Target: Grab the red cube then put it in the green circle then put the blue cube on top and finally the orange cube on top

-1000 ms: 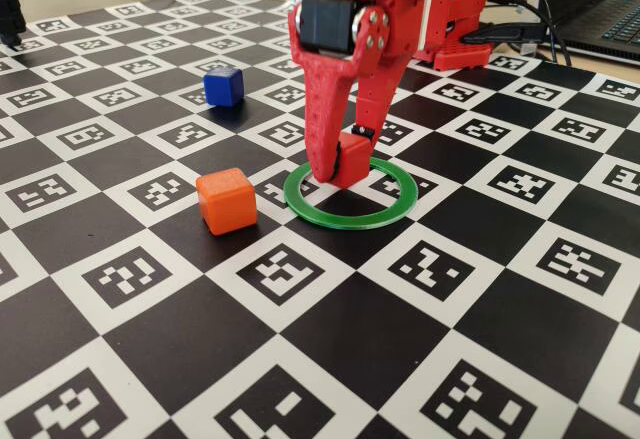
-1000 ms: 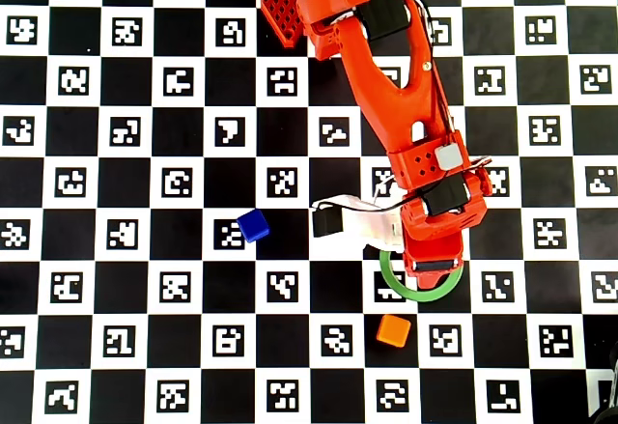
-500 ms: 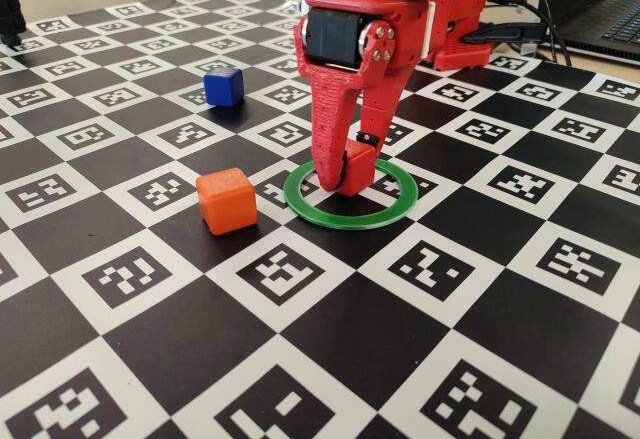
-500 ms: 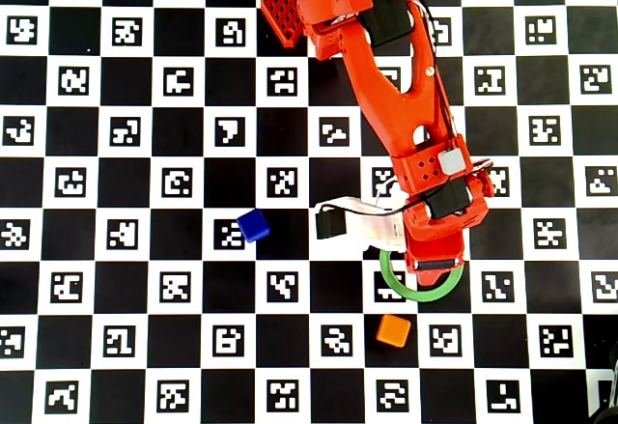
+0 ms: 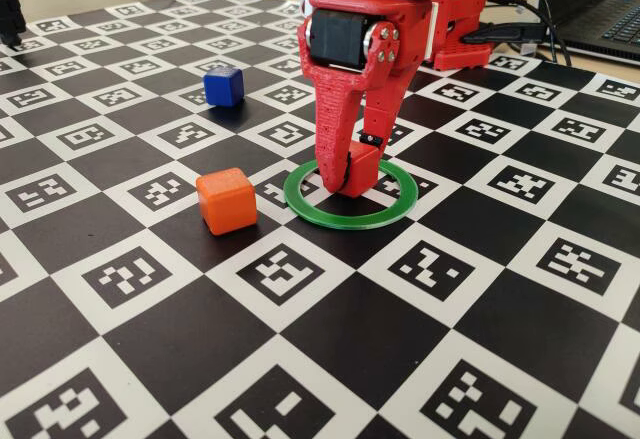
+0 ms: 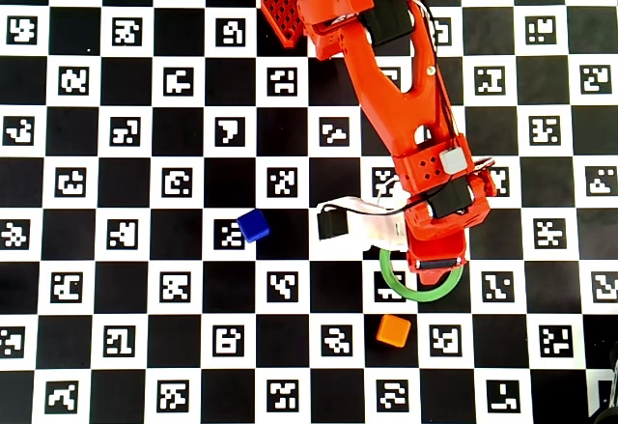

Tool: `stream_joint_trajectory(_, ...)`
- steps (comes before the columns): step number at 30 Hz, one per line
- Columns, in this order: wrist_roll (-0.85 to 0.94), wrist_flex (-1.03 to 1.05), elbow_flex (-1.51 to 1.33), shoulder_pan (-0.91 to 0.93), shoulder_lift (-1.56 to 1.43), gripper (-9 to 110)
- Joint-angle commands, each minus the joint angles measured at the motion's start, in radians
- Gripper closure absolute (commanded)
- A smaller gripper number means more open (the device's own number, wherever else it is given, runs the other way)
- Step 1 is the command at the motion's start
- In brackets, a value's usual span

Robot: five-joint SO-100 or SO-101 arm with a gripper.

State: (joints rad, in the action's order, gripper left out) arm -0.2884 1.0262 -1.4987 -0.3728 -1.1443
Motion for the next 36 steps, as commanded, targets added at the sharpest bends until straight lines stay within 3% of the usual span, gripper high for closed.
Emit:
stream_joint_trajectory(1, -0.006, 0.006, 0.035, -0.012, -0.026, 96)
stream_joint_trajectory(7, -0.006, 0.005, 0.034, -0.012, -0.028, 92)
stream_joint_trajectory(16, 0.009, 0.0, 0.021, -0.012, -0.037, 65)
stream_joint_trajectory(29, 0.017, 0.008, 0.017, -0.008, -0.137, 59)
stream_joint_trajectory(36, 0.051, 0.117, 0.104, 0.031, -0.235, 58)
